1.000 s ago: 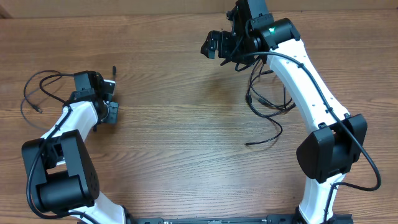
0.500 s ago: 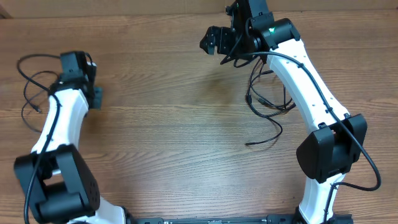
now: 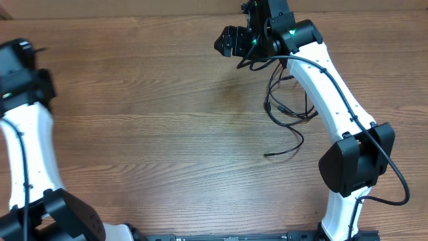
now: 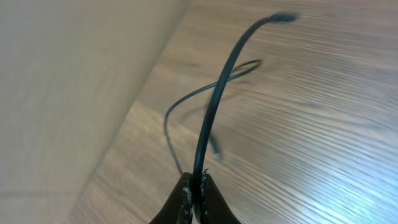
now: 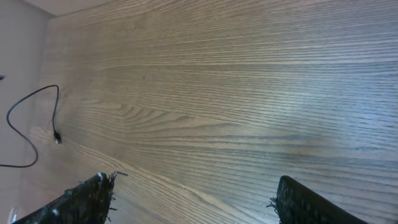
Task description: Untangle cables
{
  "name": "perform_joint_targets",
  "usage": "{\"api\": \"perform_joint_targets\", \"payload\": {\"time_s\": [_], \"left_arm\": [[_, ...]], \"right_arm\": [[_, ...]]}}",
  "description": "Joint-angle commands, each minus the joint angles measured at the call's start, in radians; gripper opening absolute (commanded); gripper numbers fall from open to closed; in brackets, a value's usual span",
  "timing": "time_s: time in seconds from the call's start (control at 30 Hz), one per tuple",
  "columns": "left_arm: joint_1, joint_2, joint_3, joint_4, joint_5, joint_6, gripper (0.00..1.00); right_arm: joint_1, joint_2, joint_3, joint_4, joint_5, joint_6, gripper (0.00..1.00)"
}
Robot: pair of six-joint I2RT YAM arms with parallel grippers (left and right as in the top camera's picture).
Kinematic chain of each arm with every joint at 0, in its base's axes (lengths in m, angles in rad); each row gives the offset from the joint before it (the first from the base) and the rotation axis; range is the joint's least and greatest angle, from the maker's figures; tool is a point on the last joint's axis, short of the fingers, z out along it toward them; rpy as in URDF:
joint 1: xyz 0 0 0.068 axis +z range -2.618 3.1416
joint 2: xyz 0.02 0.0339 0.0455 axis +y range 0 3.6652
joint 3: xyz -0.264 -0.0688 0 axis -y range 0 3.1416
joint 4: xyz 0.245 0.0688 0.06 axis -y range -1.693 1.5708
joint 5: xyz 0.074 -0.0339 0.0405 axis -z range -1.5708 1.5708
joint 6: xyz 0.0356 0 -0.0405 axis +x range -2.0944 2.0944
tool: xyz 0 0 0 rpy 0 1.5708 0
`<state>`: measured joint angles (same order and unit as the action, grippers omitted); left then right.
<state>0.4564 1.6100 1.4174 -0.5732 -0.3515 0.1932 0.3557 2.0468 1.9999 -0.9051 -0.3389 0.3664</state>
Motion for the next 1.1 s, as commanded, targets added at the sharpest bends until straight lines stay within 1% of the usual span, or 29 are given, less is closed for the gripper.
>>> {"api": "perform_joint_targets", "payload": {"time_s": [0.0, 0.07, 0.17, 0.23, 0.43, 0.6, 0.67, 0.73, 0.8, 0.93, 1.07], "left_arm": [[0.081, -0.013, 0.018, 0.003, 0.144, -0.152, 0.04], [0.121, -0.004, 0.018, 0.004, 0.198, -0.237, 0.04], [0.164, 0.025, 0.018, 0.002, 0.211, -0.359, 0.04], [0.18, 0.058, 0.018, 0.003, 0.211, -0.395, 0.05], [0.194, 0.15, 0.018, 0.031, 0.151, -0.395, 0.04], [0.196, 0.161, 0.019, 0.095, 0.151, -0.395, 0.04], [0.196, 0.161, 0.026, 0.116, 0.209, -0.357, 0.04], [0.196, 0.161, 0.037, 0.125, 0.313, -0.294, 0.04], [0.196, 0.161, 0.049, 0.135, 0.387, -0.266, 0.04], [0.196, 0.161, 0.099, 0.13, 0.401, -0.314, 0.04], [0.196, 0.161, 0.161, 0.186, 0.409, -0.3, 0.04]], "right_arm": [[0.0, -0.008, 0.016, 0.006, -0.021, 0.005, 0.83], [0.0, -0.008, 0.016, 0.007, -0.021, 0.005, 0.83], [0.0, -0.008, 0.016, 0.007, -0.021, 0.005, 0.84], [0.0, -0.008, 0.015, 0.006, -0.021, 0.005, 0.84], [0.0, -0.008, 0.016, 0.006, -0.022, 0.005, 0.83], [0.0, -0.008, 0.016, -0.001, -0.022, 0.005, 0.83], [0.0, -0.008, 0.016, 0.0, -0.021, 0.005, 0.84], [0.0, -0.008, 0.016, -0.001, -0.021, 0.005, 0.84], [0.0, -0.008, 0.016, 0.0, -0.021, 0.005, 0.84], [0.0, -0.008, 0.016, 0.007, -0.021, 0.005, 0.84], [0.0, -0.008, 0.015, 0.01, -0.021, 0.005, 0.84]]}}
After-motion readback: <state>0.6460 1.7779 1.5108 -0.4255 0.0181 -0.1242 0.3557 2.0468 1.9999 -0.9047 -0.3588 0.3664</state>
